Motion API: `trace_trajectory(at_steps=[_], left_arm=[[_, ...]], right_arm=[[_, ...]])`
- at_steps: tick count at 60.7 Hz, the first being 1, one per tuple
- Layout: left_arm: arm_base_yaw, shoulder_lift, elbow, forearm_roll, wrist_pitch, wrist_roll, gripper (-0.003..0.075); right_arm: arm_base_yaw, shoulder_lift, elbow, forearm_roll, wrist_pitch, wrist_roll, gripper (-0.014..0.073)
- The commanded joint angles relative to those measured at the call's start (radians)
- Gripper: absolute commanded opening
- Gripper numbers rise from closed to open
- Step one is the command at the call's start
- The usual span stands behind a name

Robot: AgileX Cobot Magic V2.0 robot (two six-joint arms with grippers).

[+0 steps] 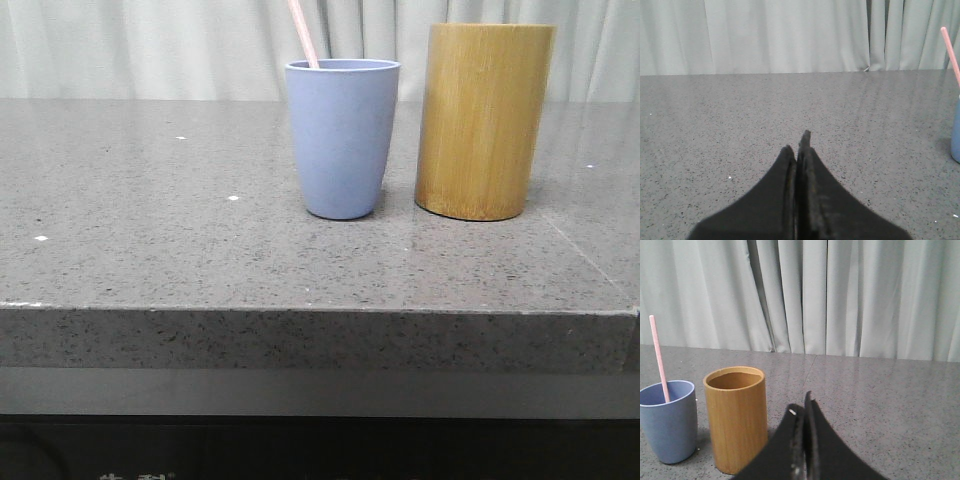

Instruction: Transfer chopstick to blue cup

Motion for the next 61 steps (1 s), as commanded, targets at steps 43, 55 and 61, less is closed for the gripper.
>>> trace_trajectory(at_steps=[43, 55, 61], left_arm=[[0.049, -0.024, 0.447, 0.002, -0.455, -0.009, -0.0019], [0.049, -0.023, 0.445, 0.002, -0.428, -0.009, -0.0019], [0.049, -0.023, 0.445, 0.002, -0.428, -0.009, -0.0019]], right_arm=[[-0.006, 0.010, -0.023, 0.002, -0.082, -0.004, -0.0111], [-0.006, 0.010, -0.023, 0.002, -0.082, -0.004, -0.0111], [-0.006, 0.010, -0.023, 0.002, -0.082, -0.004, -0.0111]])
